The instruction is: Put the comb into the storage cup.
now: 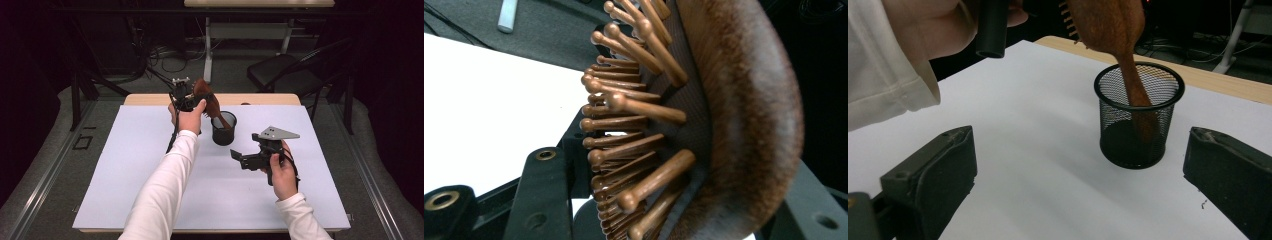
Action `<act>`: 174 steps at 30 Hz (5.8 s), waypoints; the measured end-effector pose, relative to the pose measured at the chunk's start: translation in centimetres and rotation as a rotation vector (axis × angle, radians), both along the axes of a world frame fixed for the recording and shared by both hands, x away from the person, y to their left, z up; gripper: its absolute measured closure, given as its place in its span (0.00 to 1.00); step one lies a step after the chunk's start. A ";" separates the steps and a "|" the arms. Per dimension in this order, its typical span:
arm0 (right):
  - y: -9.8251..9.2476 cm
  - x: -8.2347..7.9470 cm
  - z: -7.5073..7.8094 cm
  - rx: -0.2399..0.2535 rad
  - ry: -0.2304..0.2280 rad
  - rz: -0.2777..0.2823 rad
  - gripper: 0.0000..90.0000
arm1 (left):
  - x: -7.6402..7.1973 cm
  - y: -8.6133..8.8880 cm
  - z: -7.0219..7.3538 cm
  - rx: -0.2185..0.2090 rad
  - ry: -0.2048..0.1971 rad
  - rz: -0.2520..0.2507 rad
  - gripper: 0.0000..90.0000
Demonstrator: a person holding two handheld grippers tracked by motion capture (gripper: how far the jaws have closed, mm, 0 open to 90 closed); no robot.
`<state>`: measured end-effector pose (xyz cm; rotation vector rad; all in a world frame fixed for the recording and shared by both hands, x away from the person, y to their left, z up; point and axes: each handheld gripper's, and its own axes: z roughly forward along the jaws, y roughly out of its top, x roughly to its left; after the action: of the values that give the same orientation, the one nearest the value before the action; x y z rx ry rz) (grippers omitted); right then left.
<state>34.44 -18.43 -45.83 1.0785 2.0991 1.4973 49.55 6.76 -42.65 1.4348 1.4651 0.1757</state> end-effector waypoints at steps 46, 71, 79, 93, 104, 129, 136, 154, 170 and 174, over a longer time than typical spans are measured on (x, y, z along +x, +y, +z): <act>-1.3 0.2 0.4 0.007 -0.011 -0.047 0.00 | 0.3 -0.2 -2.1 -0.001 0.039 0.003 0.53; -1.2 0.2 0.3 0.002 -0.004 -0.044 0.01 | 0.3 0.6 -3.0 -0.039 0.034 0.006 0.52; -1.1 0.3 0.2 0.000 -0.005 -0.042 0.01 | 0.4 1.1 -3.5 -0.062 0.014 -0.017 0.51; -0.9 0.3 0.1 -0.004 0.002 -0.039 0.01 | 0.5 1.5 -3.8 -0.060 -0.013 -0.041 0.50; -0.8 0.3 0.0 -0.010 0.003 -0.034 0.01 | 0.5 1.6 -3.8 -0.054 -0.012 -0.046 0.49; -0.8 0.3 -0.1 -0.013 0.008 -0.032 0.01 | 0.5 1.6 -3.9 -0.072 -0.018 -0.043 0.48; -0.8 0.3 -0.1 -0.013 0.008 -0.032 0.01 | 0.5 1.6 -3.9 -0.071 -0.025 -0.042 0.44; -0.8 0.3 -0.1 -0.021 0.007 -0.031 0.01 | 0.5 1.8 -3.8 -0.051 -0.021 -0.027 0.34; -0.6 0.4 -0.2 -0.027 0.010 -0.028 0.01 | 0.2 2.3 -3.2 -0.052 -0.035 -0.015 0.29; -0.5 0.4 -0.3 -0.029 0.012 -0.026 0.01 | 0.2 2.6 -3.0 -0.059 -0.036 -0.012 0.28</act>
<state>34.80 -18.97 -46.12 1.1029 2.0995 1.4478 49.78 9.39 -45.70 1.3861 1.4207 0.1487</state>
